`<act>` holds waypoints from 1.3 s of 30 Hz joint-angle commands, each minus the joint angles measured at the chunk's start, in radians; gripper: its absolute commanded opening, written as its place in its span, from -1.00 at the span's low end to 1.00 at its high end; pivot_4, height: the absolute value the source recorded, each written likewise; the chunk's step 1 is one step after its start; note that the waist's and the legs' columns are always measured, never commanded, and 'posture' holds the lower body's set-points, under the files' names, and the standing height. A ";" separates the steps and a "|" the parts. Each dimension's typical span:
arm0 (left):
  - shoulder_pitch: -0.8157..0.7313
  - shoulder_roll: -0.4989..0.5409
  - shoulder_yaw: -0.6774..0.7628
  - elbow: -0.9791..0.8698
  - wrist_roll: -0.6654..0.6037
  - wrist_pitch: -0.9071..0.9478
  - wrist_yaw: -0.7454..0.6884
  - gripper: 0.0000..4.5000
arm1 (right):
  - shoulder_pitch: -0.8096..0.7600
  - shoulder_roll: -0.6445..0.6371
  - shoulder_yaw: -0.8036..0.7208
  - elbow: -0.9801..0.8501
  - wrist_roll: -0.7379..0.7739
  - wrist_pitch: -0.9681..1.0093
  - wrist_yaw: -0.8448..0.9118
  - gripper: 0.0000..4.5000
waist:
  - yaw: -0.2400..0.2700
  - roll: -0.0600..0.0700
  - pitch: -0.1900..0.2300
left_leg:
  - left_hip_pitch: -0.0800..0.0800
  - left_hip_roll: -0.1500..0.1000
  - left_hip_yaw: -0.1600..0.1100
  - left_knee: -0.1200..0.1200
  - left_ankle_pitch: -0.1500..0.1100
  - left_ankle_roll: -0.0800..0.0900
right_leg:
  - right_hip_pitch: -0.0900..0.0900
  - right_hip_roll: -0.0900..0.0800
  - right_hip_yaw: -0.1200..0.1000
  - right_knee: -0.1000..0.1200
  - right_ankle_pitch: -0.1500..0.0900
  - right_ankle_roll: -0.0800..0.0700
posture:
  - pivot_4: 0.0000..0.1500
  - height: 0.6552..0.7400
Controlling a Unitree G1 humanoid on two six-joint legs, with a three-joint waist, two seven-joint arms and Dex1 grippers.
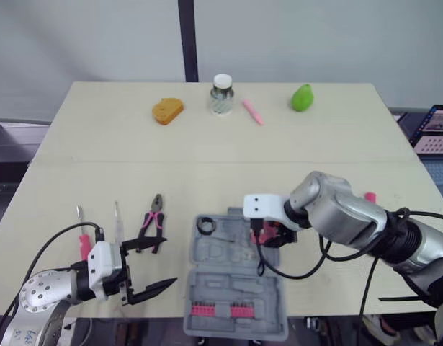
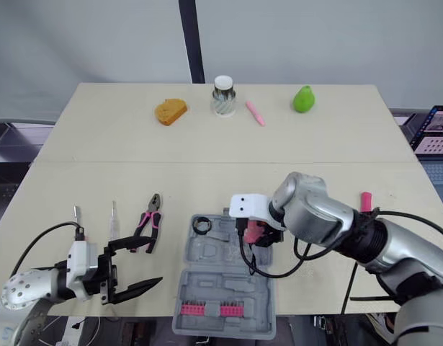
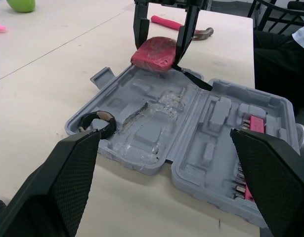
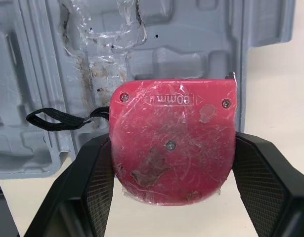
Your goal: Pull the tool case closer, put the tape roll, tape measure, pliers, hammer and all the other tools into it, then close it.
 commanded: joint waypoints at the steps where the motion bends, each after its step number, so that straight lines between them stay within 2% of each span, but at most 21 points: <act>1: 0.015 0.005 0.011 -0.045 -0.005 0.001 0.009 1.00 | -0.015 0.007 0.021 0.001 -0.017 -0.023 -0.019 0.32 | 0.000 0.000 0.000 | 0.000 0.000 0.000 0.000 0.000 0.000 | 0.000 0.000 0.000 0.000 0.000 0.000 | 1.00 -0.06; 27: 0.038 -0.021 -0.015 -0.063 0.012 -0.004 0.048 1.00 | -0.056 0.044 0.080 0.089 -0.077 -0.088 -0.020 0.32 | 0.000 0.000 0.000 | 0.000 0.000 0.000 0.000 0.000 0.000 | 0.000 0.000 0.000 0.000 0.000 0.000 | 1.00 -0.06; 29: 0.038 -0.022 -0.014 -0.060 0.013 -0.005 0.046 1.00 | -0.058 0.046 0.079 0.092 -0.081 -0.089 -0.017 0.78 | 0.000 0.000 0.000 | 0.000 0.000 0.000 0.000 0.000 0.000 | 0.000 0.000 0.000 0.000 0.000 0.000 | 1.00 -0.06; 30: 0.037 -0.022 -0.014 -0.059 0.014 -0.006 0.046 1.00 | -0.061 0.048 0.076 0.090 -0.080 -0.085 -0.015 0.94 | 0.000 0.000 0.000 | 0.000 0.000 0.000 0.000 0.000 0.000 | 0.000 0.000 0.000 0.000 0.000 0.000 | 1.00 -0.06; 39: 0.020 -0.023 -0.019 -0.037 0.016 -0.018 0.035 1.00 | -0.094 0.030 0.003 0.007 -0.032 0.003 -0.002 0.98 | 0.000 0.000 0.000 | 0.000 0.000 0.000 0.000 0.000 0.000 | -0.001 0.000 0.000 0.000 0.000 0.000 | 1.00 -0.06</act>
